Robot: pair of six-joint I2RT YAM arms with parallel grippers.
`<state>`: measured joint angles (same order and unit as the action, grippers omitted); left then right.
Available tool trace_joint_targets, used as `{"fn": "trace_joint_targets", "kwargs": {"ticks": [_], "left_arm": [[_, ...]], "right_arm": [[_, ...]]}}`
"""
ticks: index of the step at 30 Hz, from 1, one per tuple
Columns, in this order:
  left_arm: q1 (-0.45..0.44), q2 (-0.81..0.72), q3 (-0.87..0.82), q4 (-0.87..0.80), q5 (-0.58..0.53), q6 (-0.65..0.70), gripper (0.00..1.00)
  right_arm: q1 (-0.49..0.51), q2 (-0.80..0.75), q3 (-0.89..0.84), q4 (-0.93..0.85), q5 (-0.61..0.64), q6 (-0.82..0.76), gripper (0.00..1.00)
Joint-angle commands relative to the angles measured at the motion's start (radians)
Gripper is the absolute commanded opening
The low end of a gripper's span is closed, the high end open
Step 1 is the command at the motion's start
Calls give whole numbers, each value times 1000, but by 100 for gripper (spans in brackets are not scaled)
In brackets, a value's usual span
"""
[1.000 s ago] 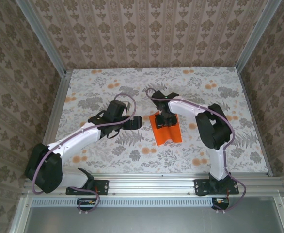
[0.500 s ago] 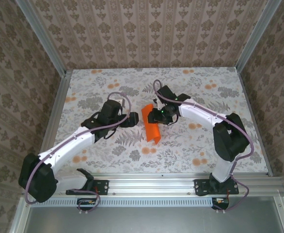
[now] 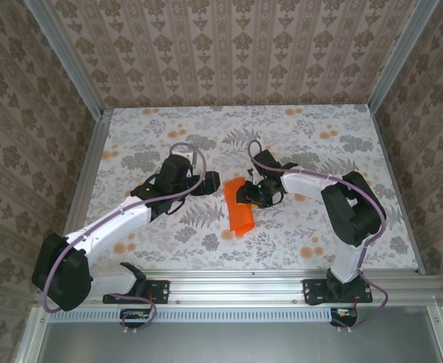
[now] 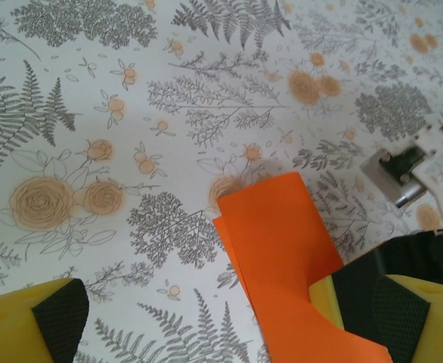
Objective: Fold a paper plane with a square sheet of paper (pick it up from the middle)
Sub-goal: Fold the square sheet of paper in half at the center of the table.
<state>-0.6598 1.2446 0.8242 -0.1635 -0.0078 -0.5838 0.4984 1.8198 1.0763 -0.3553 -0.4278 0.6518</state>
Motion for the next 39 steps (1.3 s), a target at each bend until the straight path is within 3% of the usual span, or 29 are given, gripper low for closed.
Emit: {"fn": "trace_joint_targets", "kwargs": {"ticks": [1, 8, 18, 28, 39], "left_arm": [[0, 6, 6, 27, 5, -27, 100], [-1, 83, 77, -35, 127, -10, 100], [-6, 87, 66, -24, 155, -14, 99], [-24, 119, 69, -9, 158, -30, 98], [-28, 124, 85, -34, 159, -19, 98]], "right_arm": [[-26, -5, -42, 50, -27, 9, 46], [-49, -14, -69, 49, -23, -1, 56], [-90, -81, -75, -72, -7, -107, 66], [-110, -48, -63, -103, -189, -207, 58], [-107, 7, -73, -50, -219, -180, 55]]}}
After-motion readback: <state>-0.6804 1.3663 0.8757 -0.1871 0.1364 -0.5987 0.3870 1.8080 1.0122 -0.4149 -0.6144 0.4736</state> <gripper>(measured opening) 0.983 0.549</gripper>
